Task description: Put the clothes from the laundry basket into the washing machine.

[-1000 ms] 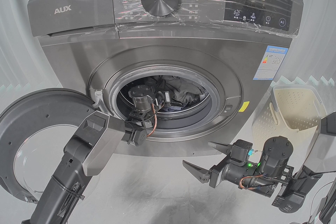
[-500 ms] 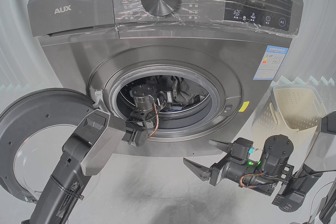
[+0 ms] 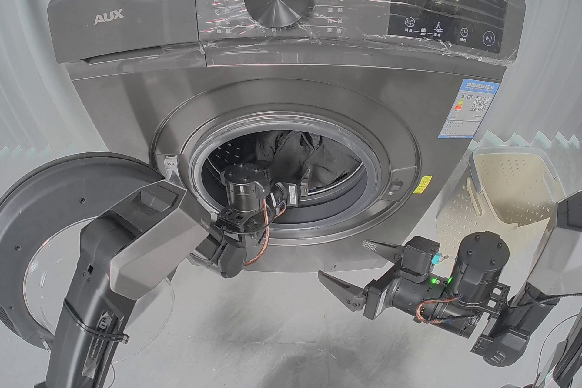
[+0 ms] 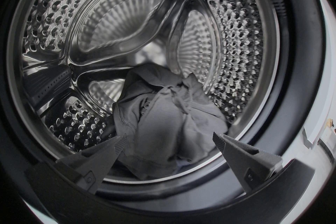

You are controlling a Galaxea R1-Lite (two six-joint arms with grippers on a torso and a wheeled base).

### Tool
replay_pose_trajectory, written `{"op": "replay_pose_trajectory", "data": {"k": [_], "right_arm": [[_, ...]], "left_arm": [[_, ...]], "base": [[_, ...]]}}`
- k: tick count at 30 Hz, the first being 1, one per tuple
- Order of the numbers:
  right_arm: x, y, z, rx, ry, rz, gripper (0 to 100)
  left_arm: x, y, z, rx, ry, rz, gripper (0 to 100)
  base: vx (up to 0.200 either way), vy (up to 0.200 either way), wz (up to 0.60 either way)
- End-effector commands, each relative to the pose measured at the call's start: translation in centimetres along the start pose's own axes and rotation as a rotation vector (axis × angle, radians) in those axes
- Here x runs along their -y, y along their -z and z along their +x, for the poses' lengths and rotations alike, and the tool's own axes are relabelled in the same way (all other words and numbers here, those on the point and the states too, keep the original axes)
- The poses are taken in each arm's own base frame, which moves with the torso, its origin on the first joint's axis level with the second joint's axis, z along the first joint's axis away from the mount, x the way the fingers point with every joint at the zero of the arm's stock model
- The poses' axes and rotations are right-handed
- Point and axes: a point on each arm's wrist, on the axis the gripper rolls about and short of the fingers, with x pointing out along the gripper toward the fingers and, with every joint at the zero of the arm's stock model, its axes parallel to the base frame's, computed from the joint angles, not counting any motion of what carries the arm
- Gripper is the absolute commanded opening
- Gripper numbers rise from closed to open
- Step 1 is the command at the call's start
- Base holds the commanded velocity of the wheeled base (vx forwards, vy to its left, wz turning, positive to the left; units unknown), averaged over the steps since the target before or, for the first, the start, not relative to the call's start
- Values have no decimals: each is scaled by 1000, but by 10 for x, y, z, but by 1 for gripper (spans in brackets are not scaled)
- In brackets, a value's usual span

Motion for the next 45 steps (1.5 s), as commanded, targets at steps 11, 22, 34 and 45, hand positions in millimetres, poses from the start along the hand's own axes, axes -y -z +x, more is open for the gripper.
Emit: {"op": "replay_pose_trajectory", "data": {"k": [11, 22, 34, 45], "right_arm": [[2, -2, -3, 4, 6, 2, 100], [17, -21, -15, 74, 66, -15, 100], [13, -43, -52, 167, 195, -16, 100], [18, -44, -89, 184, 266, -9, 100]], "left_arm": [[53, -34, -123, -19, 182, -6, 100], [38, -61, -216, -57, 233, -28, 100], [18, -102, -289, -1, 260, -130, 100], [-5, -94, -324, -48, 153, -94, 100]], "base": [[0, 0, 0], [0, 0, 0], [0, 0, 0], [-91, 0, 0]]}}
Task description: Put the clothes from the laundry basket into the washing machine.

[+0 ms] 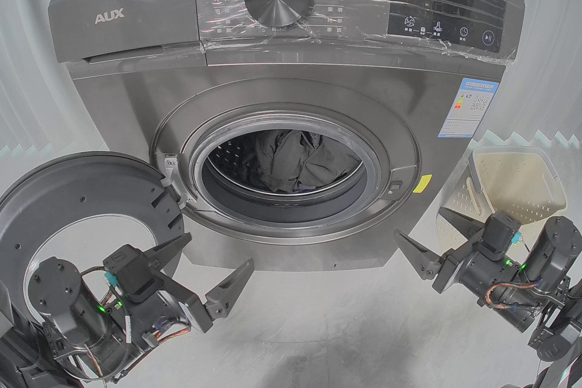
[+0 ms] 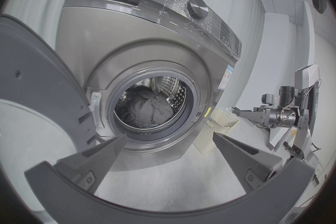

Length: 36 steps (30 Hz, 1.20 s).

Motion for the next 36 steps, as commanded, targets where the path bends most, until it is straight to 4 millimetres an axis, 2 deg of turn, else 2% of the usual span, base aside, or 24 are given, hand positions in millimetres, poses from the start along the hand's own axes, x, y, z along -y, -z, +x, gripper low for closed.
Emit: {"op": "replay_pose_trajectory", "data": {"k": [1, 5, 13, 17, 25, 35, 36], "right_arm": [[10, -3, -21, 10, 36, 3, 100], [17, 4, -37, -31, 88, -6, 100], [23, 0, -41, -11, 156, 3, 100], [24, 0, -50, -52, 170, 1, 100], [28, -2, -84, -138, 222, -20, 100], [40, -15, -115, -34, 356, 24, 100], [41, -17, -121, -13, 364, 28, 100]], "left_arm": [[-8, -4, -16, 20, -53, 1, 100], [-13, -6, -23, 29, -72, 9, 100], [-17, -16, -31, 85, -92, 23, 100], [-20, -26, -51, 95, -95, 40, 100], [-30, -23, -91, 4, -140, 50, 100], [-44, -21, -136, 49, -247, 27, 100], [-45, -19, -145, 64, -253, 24, 100]], "base": [[-200, 0, 0], [-200, 0, 0], [-200, 0, 0], [-200, 0, 0], [-200, 0, 0], [0, 0, 0], [0, 0, 0]]}}
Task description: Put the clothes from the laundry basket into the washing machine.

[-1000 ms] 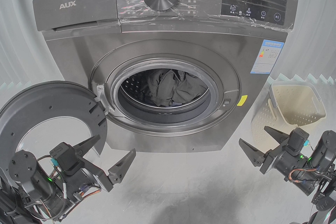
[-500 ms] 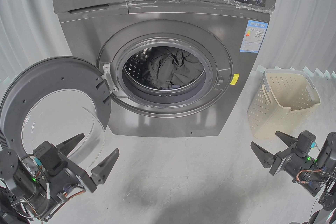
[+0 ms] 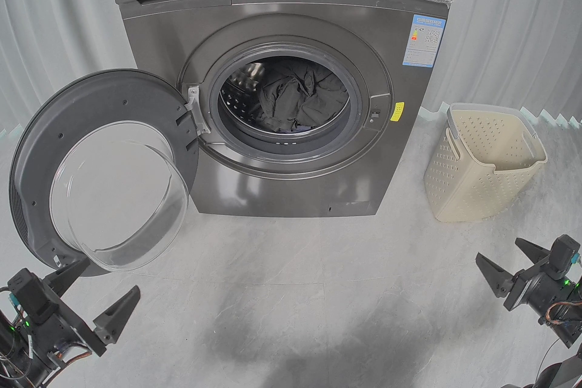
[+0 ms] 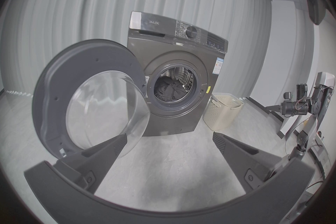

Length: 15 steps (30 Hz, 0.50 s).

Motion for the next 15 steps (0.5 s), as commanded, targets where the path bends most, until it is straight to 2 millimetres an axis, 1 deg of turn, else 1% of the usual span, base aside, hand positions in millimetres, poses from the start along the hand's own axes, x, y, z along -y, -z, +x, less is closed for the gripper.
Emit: {"op": "replay_pose_trajectory", "data": {"k": [1, 2, 4, 5, 9, 10, 11, 13, 15], "right_arm": [[17, -6, -30, 115, 66, 53, 100], [19, -6, -34, 119, 76, 55, 100], [19, -6, -34, 118, 79, 55, 100], [25, -1, -46, 111, 113, 48, 100], [35, 9, -64, 97, 200, 47, 100], [36, 9, -64, 98, 206, 48, 100], [40, 13, -73, 111, 260, 49, 100], [42, 17, -83, 129, 303, 28, 100], [44, 26, -94, 128, 325, -7, 100]], "left_arm": [[-15, 4, -40, 121, -51, -45, 100], [-16, 7, -44, 113, -59, -42, 100], [-17, 8, -45, 108, -61, -42, 100], [-21, 17, -55, 94, -95, -40, 100], [-25, 28, -68, 98, -178, -71, 100], [-25, 28, -68, 97, -183, -71, 100], [-26, 34, -74, 94, -226, -73, 100], [-26, 38, -78, 102, -250, -72, 100], [-26, 42, -83, 125, -264, -75, 100]], "base": [[0, 0, 0], [0, 0, 0], [0, 0, 0], [0, 0, 0], [0, 0, 0], [0, 0, 0], [0, 0, 0], [0, 0, 0], [0, 0, 0]]}}
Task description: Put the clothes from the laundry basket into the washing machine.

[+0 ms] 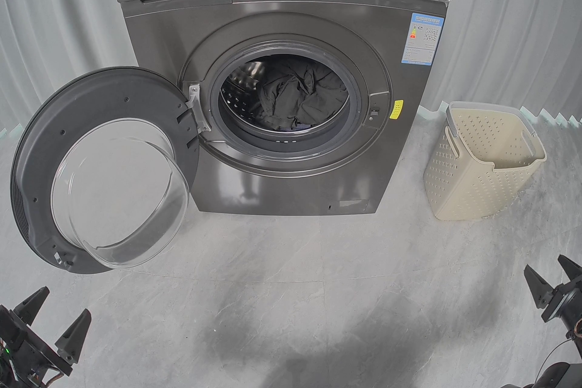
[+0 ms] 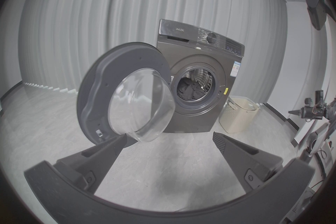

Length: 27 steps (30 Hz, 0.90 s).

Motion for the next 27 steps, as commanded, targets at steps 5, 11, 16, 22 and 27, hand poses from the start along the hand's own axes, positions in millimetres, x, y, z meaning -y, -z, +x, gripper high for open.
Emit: {"op": "replay_pose_trajectory", "data": {"k": [5, 11, 16, 22, 27], "right_arm": [[20, 41, -61, 152, 69, -124, 100], [17, 59, -74, 145, -28, -122, 100], [17, 62, -72, 151, -18, -95, 100], [17, 62, -72, 145, -23, -86, 100], [17, 62, -72, 148, -21, -92, 100]], "left_arm": [[-6, 28, -33, 117, -124, -21, 100], [-6, 35, -36, 99, -197, 1, 100], [-3, 37, -39, 137, -309, 57, 100], [-3, 40, -44, 159, -250, 77, 100], [-1, 45, -42, 113, -151, 77, 100]], "base": [[0, 0, 0], [0, 0, 0], [0, 0, 0], [0, 0, 0], [0, 0, 0]]}}
